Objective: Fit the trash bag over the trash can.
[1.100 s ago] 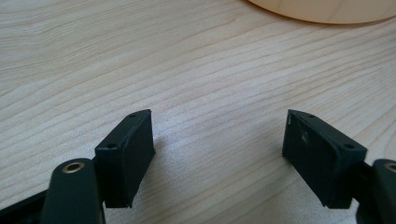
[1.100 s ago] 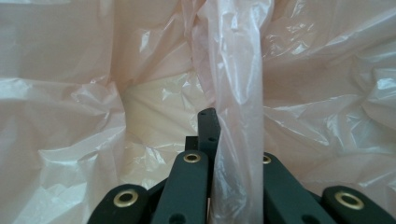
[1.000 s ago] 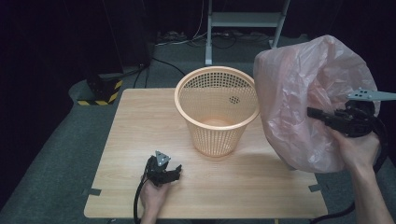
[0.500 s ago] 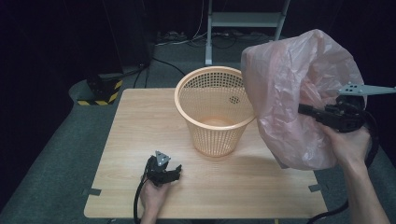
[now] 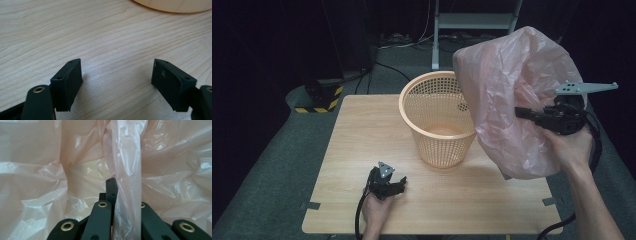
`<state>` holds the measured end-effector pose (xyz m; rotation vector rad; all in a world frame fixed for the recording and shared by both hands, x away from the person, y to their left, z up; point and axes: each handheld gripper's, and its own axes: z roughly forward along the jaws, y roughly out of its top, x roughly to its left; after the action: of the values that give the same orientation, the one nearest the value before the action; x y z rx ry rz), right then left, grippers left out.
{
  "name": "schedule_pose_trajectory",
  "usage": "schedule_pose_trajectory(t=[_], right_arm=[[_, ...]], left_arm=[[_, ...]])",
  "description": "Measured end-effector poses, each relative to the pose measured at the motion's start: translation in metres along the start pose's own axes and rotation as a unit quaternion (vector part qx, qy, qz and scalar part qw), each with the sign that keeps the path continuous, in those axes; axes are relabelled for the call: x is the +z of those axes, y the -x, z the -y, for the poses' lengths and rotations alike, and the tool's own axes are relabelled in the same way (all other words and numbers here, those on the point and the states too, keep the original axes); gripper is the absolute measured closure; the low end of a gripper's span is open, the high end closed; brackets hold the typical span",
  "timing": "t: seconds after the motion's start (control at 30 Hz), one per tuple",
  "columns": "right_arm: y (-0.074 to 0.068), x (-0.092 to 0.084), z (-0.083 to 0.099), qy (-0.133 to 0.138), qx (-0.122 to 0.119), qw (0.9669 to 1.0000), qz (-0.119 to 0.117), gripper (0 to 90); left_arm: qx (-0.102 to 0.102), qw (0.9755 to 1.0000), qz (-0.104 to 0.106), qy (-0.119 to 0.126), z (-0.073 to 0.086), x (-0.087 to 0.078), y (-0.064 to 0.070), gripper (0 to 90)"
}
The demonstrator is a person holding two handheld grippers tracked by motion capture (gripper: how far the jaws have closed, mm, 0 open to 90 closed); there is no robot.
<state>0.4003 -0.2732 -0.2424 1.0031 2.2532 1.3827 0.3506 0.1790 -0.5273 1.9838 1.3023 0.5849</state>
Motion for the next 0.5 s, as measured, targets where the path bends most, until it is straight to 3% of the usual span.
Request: schedule_pose_trajectory(t=[0.5], right_arm=[[-0.013, 0.017, -0.016, -0.010, -0.014, 0.9997, -0.018, 89.5]], left_arm=[[0.000, 1.0000, 0.000, -0.001, 0.000, 0.000, 0.000, 24.8]])
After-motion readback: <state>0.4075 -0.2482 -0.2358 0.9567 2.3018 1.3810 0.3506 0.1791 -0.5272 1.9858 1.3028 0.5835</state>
